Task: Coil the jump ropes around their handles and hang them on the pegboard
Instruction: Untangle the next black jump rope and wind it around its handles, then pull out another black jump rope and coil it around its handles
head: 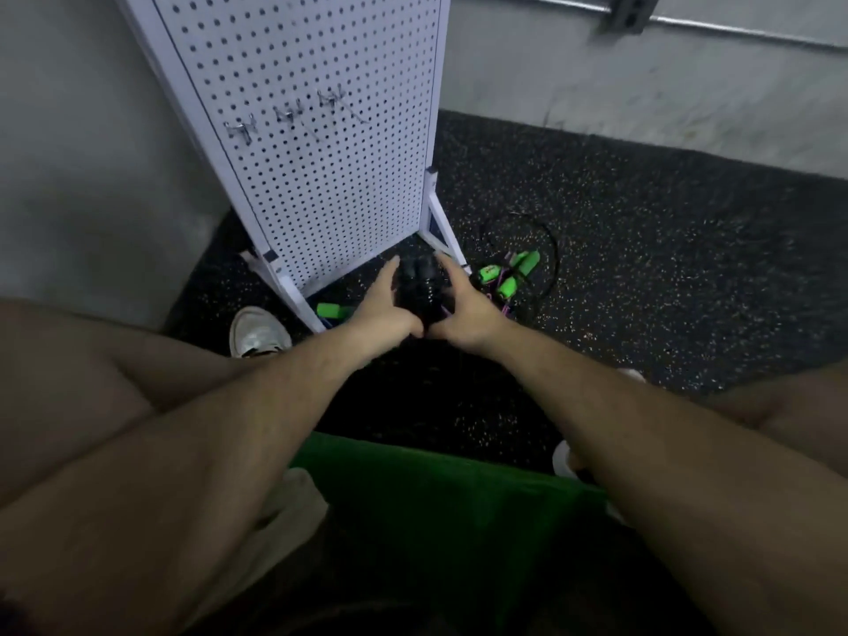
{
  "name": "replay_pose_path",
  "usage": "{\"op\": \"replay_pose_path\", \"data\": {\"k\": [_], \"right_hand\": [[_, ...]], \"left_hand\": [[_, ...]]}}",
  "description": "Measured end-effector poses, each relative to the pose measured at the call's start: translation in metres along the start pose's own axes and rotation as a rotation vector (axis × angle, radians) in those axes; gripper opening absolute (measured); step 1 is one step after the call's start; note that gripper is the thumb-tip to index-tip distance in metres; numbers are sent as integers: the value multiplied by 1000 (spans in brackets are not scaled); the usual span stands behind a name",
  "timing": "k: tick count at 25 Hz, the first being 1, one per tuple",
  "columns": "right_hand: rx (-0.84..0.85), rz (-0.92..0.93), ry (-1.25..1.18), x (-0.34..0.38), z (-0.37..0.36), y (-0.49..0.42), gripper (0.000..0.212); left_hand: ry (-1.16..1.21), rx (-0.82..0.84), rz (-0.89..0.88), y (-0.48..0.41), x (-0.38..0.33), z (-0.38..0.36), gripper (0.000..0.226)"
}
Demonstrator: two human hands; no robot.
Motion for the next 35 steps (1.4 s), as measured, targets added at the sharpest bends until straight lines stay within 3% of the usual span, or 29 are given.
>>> {"op": "replay_pose_path", "data": {"k": [2,8,13,16,19,24,32,35], "right_hand": [[29,-64,24,-26,-27,10,119],[127,-144,83,-78,-94,20,100],[257,-218,147,-107,-123,18,98],[263,-184,164,-108,-108,15,91],[140,-166,159,-110,-82,14,71],[-78,-199,162,-131,-36,16,53],[-242,-312,269,-194,8,-4,40],[-405,-306,370,-209,26,-20,28]], "left_hand": [[-70,47,49,-9,29,-10,123],[-343,109,192,-31,107,-18,107],[-428,160,371,-53,143,-26,108],[-668,80,299,-65,126,-28,89],[-732,-48,113,-71,96,-40,69],[-676,-42,-102,-90,65,-88,55],[-794,14,-126,-147,48,-138,48],[-815,12,-83,-172,46,-145,47]]}}
Point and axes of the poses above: each hand's wrist, its own y-axis away from the middle knuckle, its own z-axis out of the back of the hand, x = y × z, the point moved 7 cm from there along -y, towards the middle knuckle, and after that the axes turned 8 degrees about z, right-handed, at the moved point
